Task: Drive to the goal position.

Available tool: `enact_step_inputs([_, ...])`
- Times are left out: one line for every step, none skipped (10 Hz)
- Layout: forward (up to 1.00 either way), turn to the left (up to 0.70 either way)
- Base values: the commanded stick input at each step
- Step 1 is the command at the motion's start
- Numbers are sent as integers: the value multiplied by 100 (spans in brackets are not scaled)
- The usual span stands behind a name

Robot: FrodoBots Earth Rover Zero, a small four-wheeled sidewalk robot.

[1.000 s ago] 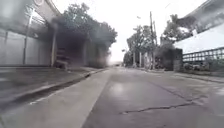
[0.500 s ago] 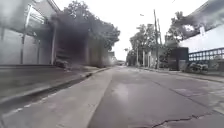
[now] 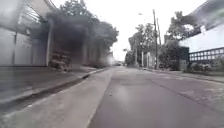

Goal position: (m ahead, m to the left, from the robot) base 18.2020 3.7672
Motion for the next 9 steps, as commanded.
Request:
enact_step_inputs([70, -1])
enact_step_inputs([70, 0])
enact_step_inputs([70, 0])
enact_step_inputs([70, 0])
enact_step_inputs([70, 0])
enact_step_inputs([70, -31])
enact_step_inputs([70, -35])
enact_step_inputs([70, -35])
enact_step_inputs([70, -27])
